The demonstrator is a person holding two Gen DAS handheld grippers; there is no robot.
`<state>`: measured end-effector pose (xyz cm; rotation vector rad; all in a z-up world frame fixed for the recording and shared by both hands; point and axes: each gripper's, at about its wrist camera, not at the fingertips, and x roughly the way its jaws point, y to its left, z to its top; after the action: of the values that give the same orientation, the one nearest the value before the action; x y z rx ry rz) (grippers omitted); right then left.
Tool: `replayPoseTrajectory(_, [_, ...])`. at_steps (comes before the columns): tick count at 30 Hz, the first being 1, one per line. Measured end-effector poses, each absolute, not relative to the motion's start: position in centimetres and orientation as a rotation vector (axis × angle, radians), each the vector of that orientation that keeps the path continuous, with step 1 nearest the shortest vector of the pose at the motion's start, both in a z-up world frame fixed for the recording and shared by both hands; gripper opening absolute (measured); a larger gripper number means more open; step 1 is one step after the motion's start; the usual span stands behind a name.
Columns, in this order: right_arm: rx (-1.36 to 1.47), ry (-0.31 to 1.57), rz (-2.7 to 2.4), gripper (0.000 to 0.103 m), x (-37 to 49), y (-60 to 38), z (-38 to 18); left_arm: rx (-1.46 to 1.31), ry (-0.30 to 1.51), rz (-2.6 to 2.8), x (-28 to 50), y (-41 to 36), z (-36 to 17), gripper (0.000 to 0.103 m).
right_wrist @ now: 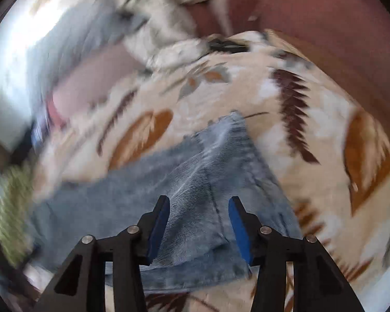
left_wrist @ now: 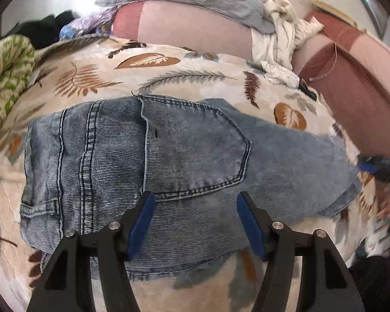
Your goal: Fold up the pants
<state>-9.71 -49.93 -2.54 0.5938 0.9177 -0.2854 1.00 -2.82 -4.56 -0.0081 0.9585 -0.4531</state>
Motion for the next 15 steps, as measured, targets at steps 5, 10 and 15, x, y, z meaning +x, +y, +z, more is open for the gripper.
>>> replayPoseTrajectory(5, [0.905, 0.933, -0.305, 0.052, -13.1, -52.2, -6.0, 0.046, 0.998, -0.434, 1.2, -3.1, -5.5, 0.066])
replayPoseTrajectory(10, [1.012, 0.916, -0.287, 0.051, -11.5, -53.3, -7.8, 0.037, 1.001, -0.425, 1.3, -3.2, -5.5, 0.066])
replayPoseTrajectory(15, [0.961, 0.920, -0.349, 0.030, -10.1, -53.4, -8.5, 0.040, 1.000, -0.427, 1.2, -3.1, -5.5, 0.066])
